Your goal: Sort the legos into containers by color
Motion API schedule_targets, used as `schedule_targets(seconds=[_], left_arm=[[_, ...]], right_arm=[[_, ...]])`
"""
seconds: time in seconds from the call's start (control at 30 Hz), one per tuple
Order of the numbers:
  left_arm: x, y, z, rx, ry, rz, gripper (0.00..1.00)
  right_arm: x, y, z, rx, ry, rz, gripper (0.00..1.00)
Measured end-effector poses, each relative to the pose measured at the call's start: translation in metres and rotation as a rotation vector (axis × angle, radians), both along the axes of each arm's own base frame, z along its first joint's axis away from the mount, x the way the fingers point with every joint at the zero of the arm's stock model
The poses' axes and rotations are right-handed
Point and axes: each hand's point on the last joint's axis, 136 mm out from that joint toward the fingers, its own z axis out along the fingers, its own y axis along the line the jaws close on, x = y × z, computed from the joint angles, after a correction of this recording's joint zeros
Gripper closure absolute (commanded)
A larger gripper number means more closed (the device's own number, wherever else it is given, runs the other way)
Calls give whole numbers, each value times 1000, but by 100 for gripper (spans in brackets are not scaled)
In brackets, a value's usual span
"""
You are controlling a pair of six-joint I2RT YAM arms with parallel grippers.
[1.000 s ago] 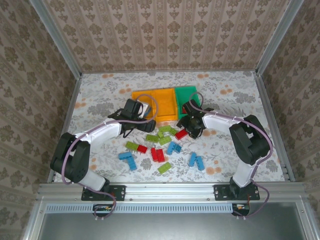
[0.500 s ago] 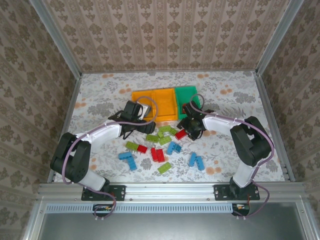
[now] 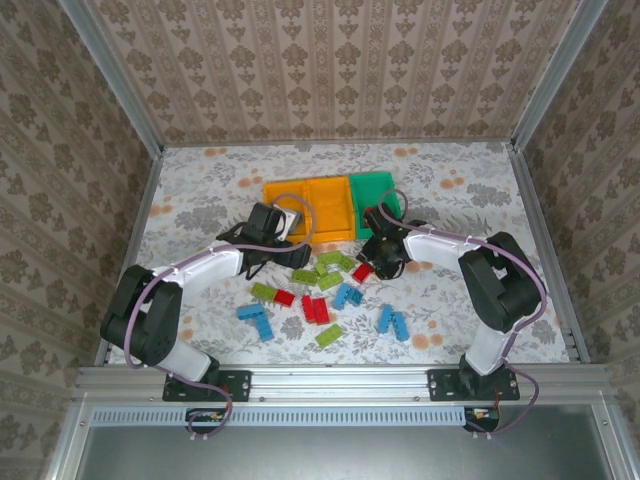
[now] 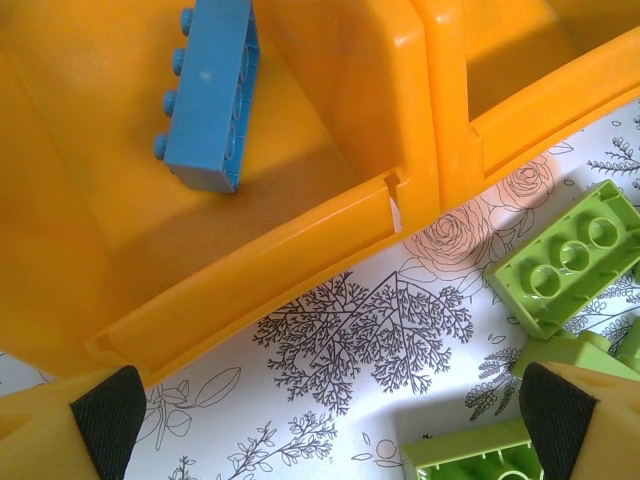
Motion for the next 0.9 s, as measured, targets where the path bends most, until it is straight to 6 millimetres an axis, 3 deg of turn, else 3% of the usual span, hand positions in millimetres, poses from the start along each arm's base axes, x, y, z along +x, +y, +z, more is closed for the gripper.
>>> schedule_targets(seconds=[0.13, 0.47, 0.67, 0.9], left_arm=[[-1, 0, -1, 2, 3, 0, 0], [-1, 1, -1, 1, 3, 1, 0], [-1, 0, -1, 1, 2, 1, 0], [0, 0, 9, -14, -21, 1, 0]], right_arm=[[2, -2, 3, -5, -14, 16, 76], [-1, -27, 16, -114, -74, 51, 80], [14, -28, 48, -148, -195, 123, 80], [51, -27, 98, -229, -376, 200, 80]])
